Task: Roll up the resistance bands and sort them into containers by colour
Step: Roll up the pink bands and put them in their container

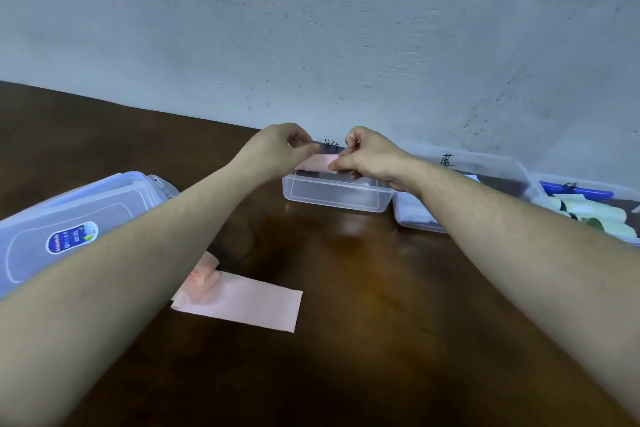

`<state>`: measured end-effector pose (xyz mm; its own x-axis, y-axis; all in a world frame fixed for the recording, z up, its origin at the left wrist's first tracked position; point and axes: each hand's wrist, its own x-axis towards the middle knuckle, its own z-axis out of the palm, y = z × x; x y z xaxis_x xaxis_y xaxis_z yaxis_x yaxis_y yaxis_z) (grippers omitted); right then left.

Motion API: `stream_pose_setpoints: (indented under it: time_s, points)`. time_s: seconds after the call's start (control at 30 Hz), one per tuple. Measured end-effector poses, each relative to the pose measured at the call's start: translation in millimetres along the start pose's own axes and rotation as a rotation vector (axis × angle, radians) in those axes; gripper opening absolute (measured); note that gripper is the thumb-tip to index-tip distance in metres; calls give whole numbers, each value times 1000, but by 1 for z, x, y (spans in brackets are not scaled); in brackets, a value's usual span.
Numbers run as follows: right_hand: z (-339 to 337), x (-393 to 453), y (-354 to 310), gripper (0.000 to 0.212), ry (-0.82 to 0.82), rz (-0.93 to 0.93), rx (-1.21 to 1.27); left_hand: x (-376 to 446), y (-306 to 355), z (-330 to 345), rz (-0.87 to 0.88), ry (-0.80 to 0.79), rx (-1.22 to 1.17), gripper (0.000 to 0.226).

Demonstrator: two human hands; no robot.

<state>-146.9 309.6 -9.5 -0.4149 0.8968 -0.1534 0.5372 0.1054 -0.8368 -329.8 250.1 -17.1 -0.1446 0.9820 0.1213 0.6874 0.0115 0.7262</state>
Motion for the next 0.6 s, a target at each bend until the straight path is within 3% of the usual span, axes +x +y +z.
stream_pose_setpoints:
  time_s: [0.1, 0.27, 0.4, 0.6]
  points:
    - [4, 14, 6, 48, -11, 77, -59, 18, -11, 1, -60, 92, 34, 20]
    - [13, 24, 10, 40, -52, 195, -132, 31, -24, 12, -114, 31, 116, 34]
    - [20, 35, 7, 46, -88, 246, -92, 37, -33, 16, -141, 61, 95, 35]
    - [30, 47, 1, 27, -117, 279, 19, 39, -41, 18, -112, 55, 70, 30]
